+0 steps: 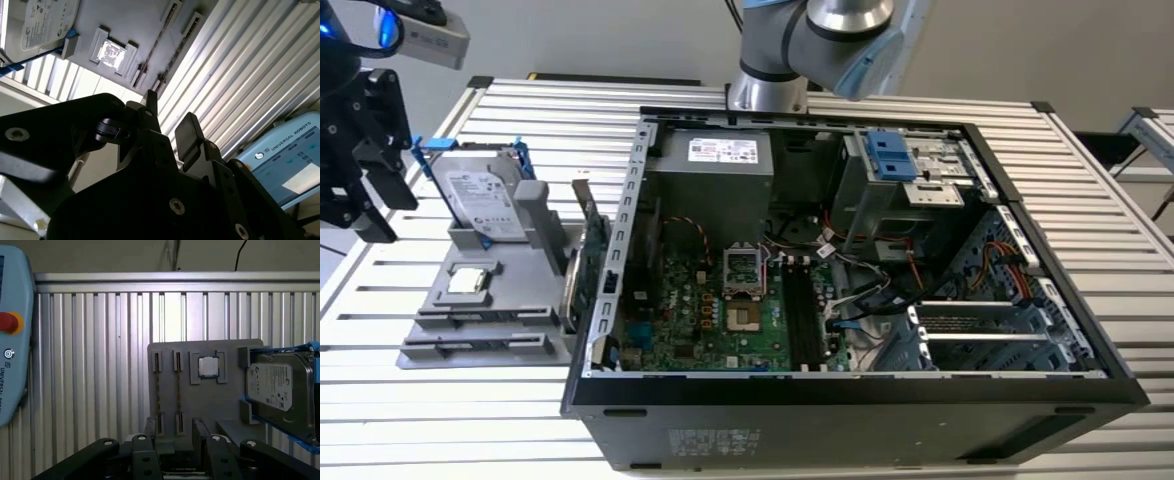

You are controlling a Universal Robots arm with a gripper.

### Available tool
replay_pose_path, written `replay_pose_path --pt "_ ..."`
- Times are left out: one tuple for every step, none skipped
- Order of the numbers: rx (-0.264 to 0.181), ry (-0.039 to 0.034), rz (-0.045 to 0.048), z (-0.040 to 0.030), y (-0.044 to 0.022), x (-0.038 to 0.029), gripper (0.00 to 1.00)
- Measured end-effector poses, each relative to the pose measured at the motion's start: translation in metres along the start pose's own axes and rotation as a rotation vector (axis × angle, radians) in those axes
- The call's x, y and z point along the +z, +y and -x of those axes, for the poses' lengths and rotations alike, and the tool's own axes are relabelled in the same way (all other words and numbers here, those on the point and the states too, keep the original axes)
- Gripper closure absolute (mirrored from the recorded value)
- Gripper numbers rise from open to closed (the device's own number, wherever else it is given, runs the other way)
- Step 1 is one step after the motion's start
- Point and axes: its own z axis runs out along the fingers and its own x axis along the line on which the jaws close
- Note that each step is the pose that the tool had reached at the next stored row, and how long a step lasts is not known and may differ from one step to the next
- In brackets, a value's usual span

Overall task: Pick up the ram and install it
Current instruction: 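Pick up the ram and move it above insertion slot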

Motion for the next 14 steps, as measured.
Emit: replay_pose_path --pt "-0.004 0.0002 0.0000 0.0000 0.0000 0.0000 1.00" --pt "-0.008 0.0004 0.0000 0.0000 0.0000 0.0000 1.00" --pt "-0.012 0.0005 0.0000 0.0000 0.0000 0.0000 1.00" --pt "-0.016 0.0007 0.0001 0.0000 0.0000 0.0000 1.00" --pt "-0.020 0.0009 0.0000 0.0000 0.0000 0.0001 1.00" --pt "-0.023 0.0011 0.0001 0.0000 0.0000 0.0000 1.00" --pt "-0.027 0.0012 0.0000 0.0000 0.0000 0.0001 1.00" --pt "-0.030 0.0014 0.0000 0.0000 0.0000 0.0001 1.00" --pt "-0.033 0.0015 0.0001 0.0000 0.0000 0.0001 1.00" --pt "-0.036 0.0017 0.0001 0.0000 0.0000 0.0001 1.00" --pt "-0.040 0.0018 0.0001 0.0000 0.0000 0.0001 1.00" --pt "-0.043 0.0019 0.0001 0.0000 0.0000 0.0001 1.00" --pt "-0.046 0.0021 0.0001 0.0000 0.0000 0.0001 1.00" --pt "-0.049 0.0023 0.0001 0.0000 0.0000 0.0001 1.00"
